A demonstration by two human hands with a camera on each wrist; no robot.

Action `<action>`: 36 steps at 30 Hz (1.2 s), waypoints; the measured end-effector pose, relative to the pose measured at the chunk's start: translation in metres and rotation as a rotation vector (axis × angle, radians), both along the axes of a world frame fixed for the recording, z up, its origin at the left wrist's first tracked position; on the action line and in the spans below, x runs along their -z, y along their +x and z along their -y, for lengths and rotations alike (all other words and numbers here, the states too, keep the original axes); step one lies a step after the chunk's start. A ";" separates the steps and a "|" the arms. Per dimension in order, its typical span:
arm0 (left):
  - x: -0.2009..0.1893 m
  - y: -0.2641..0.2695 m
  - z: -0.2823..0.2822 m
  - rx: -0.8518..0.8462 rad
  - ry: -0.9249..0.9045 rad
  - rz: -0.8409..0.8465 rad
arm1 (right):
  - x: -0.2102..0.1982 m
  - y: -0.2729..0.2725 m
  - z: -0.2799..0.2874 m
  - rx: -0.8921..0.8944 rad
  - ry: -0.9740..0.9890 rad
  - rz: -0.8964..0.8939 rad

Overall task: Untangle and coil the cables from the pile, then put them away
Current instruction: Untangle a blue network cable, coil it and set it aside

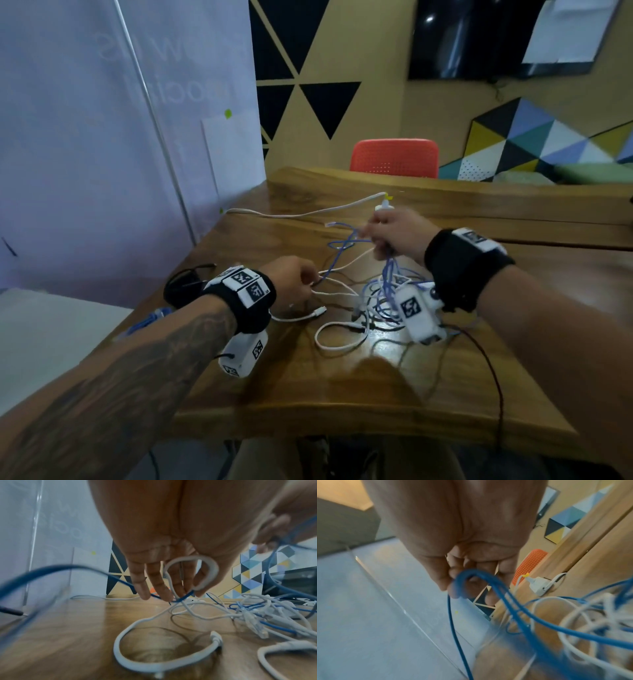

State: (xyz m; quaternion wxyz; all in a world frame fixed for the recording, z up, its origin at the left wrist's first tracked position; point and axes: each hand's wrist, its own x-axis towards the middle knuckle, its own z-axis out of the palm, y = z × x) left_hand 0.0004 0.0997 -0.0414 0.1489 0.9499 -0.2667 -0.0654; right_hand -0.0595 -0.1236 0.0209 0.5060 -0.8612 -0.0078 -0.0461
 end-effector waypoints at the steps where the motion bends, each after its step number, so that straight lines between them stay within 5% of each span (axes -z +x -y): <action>1: -0.001 0.003 0.003 0.003 -0.034 0.026 | -0.012 -0.002 0.005 0.023 0.118 0.036; 6: -0.006 0.022 0.011 0.004 -0.061 0.157 | -0.078 -0.005 0.036 0.138 0.404 0.294; 14: -0.002 0.038 0.021 -0.136 -0.027 0.043 | -0.136 -0.015 0.079 0.304 0.479 0.463; 18: -0.020 0.034 0.037 -0.135 0.048 0.315 | -0.136 -0.015 0.076 0.305 0.435 0.429; 21: -0.049 0.030 0.050 -0.101 -0.177 0.274 | -0.138 -0.013 0.072 0.285 0.299 0.403; 26: -0.110 0.016 0.069 -0.140 -0.851 -0.160 | -0.115 -0.020 0.045 0.225 -0.196 0.237; 30: -0.137 -0.004 0.078 -0.023 -1.122 -0.446 | -0.073 -0.016 0.013 -0.008 -0.503 -0.007; 34: -0.137 -0.007 0.079 0.033 -1.233 -0.468 | -0.050 -0.001 -0.006 0.037 -0.325 0.053; 36: -0.120 0.000 0.075 0.010 -1.104 -0.336 | -0.056 0.004 -0.003 0.116 -0.215 0.113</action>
